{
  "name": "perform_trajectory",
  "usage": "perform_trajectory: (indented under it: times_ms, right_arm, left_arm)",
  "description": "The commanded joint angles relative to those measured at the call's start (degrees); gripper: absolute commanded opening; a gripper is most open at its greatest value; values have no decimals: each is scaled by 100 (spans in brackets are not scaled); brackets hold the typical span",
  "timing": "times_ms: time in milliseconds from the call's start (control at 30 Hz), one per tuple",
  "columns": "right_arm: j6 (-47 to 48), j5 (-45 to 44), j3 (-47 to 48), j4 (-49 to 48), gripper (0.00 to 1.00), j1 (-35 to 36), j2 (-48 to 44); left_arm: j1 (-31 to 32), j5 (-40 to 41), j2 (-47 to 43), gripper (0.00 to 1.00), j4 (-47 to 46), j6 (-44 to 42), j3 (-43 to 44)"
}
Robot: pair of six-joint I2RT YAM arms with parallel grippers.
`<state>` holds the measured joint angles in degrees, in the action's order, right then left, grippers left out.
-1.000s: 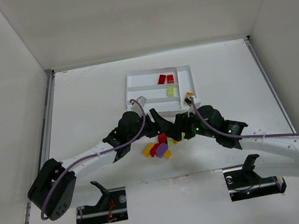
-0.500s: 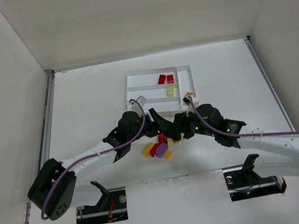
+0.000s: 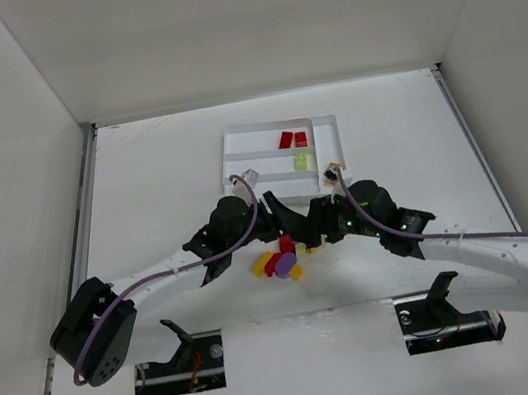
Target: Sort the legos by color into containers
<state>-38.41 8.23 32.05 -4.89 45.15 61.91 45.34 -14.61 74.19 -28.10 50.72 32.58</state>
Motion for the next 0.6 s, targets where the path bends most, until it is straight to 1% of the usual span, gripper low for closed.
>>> perform_trajectory:
  times_ms: [0, 67, 167, 300, 433, 567]
  right_arm:
    - [-175, 12, 135, -970, 65, -107, -56]
    - [-193, -5, 100, -970, 68, -107, -100]
    - [-193, -6, 29, -970, 75, -116, -188]
    - [-193, 3, -32, -970, 86, -116, -258]
    - [-184, -6, -94, -970, 91, -116, -276]
    - [-123, -14, -164, -927, 99, -124, -556]
  left_arm:
    - [190, -613, -27, 29, -293, 61, 30]
    - [111, -596, -80, 22, -310, 70, -6]
    - [-12, -543, -177, 17, -407, 113, -76]
    - [-144, -534, -151, 13, -565, 298, -129]
    - [-267, -595, -89, 12, -732, 474, -190]
    - [-399, -613, -80, 12, -767, 535, -252]
